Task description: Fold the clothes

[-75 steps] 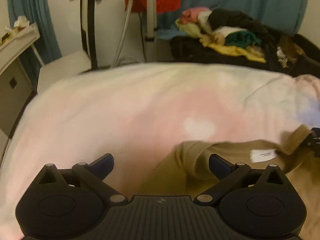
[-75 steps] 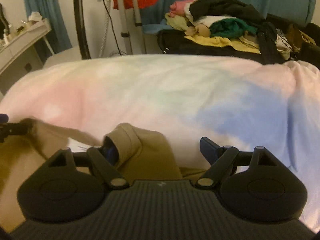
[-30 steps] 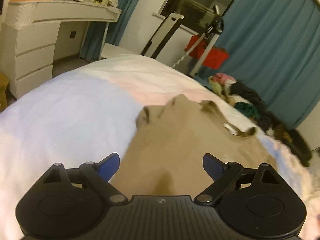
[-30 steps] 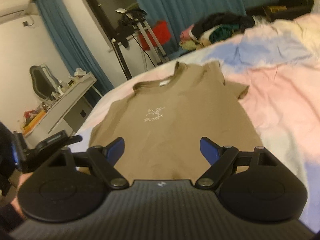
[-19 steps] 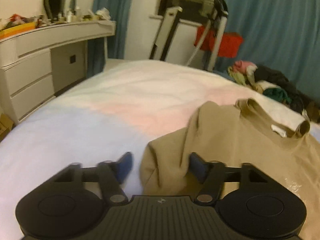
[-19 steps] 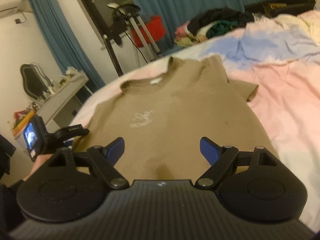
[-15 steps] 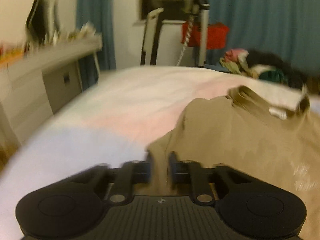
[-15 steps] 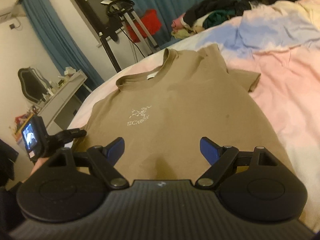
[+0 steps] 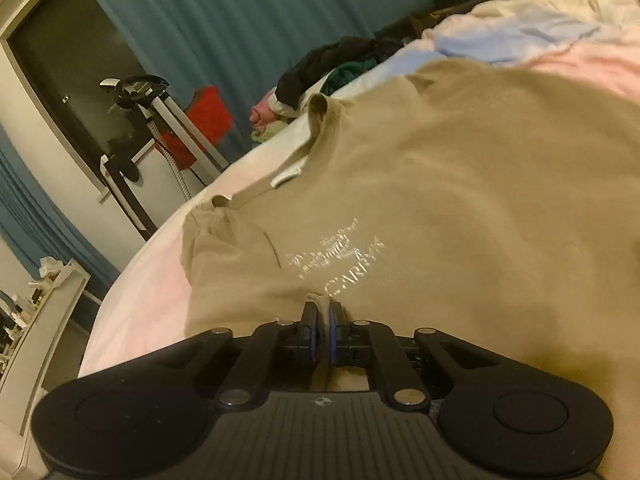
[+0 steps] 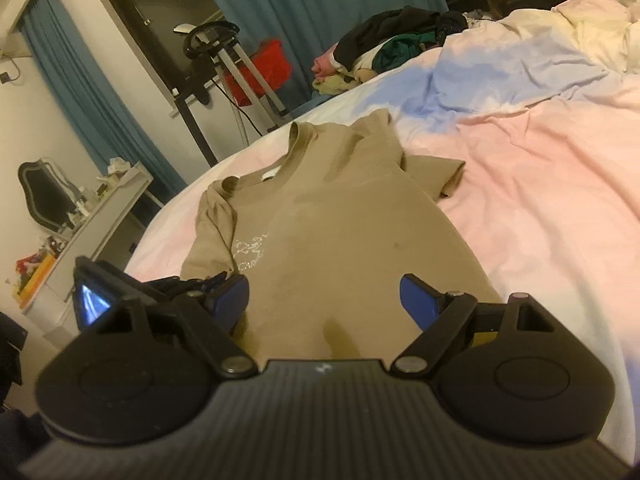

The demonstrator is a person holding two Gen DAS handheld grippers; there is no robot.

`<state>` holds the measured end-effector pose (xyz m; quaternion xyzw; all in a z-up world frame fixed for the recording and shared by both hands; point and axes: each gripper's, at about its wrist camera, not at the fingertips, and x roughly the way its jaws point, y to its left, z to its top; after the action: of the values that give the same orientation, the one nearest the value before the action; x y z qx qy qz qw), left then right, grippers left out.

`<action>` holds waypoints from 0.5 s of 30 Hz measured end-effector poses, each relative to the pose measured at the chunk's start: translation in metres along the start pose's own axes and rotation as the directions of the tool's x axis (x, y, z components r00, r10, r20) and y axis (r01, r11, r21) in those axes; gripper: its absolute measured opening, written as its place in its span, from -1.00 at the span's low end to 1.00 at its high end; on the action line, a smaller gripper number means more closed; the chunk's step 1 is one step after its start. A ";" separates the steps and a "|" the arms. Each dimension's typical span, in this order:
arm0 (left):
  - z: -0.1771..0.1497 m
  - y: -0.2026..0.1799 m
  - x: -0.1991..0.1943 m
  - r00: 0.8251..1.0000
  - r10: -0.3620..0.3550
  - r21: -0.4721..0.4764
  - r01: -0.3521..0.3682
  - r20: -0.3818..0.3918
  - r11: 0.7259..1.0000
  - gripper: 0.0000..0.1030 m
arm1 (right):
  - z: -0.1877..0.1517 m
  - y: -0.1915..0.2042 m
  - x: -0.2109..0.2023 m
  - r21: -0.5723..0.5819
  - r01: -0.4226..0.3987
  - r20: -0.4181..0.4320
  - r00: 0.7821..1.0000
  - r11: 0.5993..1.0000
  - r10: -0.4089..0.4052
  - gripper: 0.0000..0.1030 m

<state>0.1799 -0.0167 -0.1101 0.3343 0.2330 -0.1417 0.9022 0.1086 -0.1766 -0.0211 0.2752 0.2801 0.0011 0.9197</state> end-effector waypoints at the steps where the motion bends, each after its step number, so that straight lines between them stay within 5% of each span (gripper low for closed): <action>1: -0.001 0.007 -0.005 1.000 -0.028 -0.049 0.028 0.001 0.998 -0.64 | 0.000 0.000 0.001 0.006 -0.002 -0.006 1.000 1.000 0.002 0.63; 5: -0.005 0.043 -0.030 0.991 -0.129 -0.271 0.133 0.034 0.953 -0.02 | 0.000 0.000 0.004 0.025 -0.028 -0.027 0.999 0.999 0.028 0.63; 8: -0.013 0.078 -0.049 0.988 -0.129 -0.453 0.154 0.085 0.878 0.24 | 0.000 0.002 0.005 0.019 -0.039 -0.030 0.999 0.999 0.040 0.63; 13: -0.038 0.146 -0.022 0.984 -0.159 -0.778 0.160 0.078 0.608 0.26 | -0.002 -0.005 0.013 0.064 -0.029 -0.059 0.998 0.998 0.033 0.63; 15: -0.046 0.163 0.004 0.966 -0.248 -0.836 0.191 0.068 0.514 0.26 | -0.003 -0.008 0.015 0.078 -0.029 -0.069 0.997 0.997 0.034 0.63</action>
<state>0.2356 0.1334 -0.0553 -0.1645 0.3394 -0.1160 0.9189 0.1186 -0.1795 -0.0354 0.3147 0.3079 0.0145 0.8978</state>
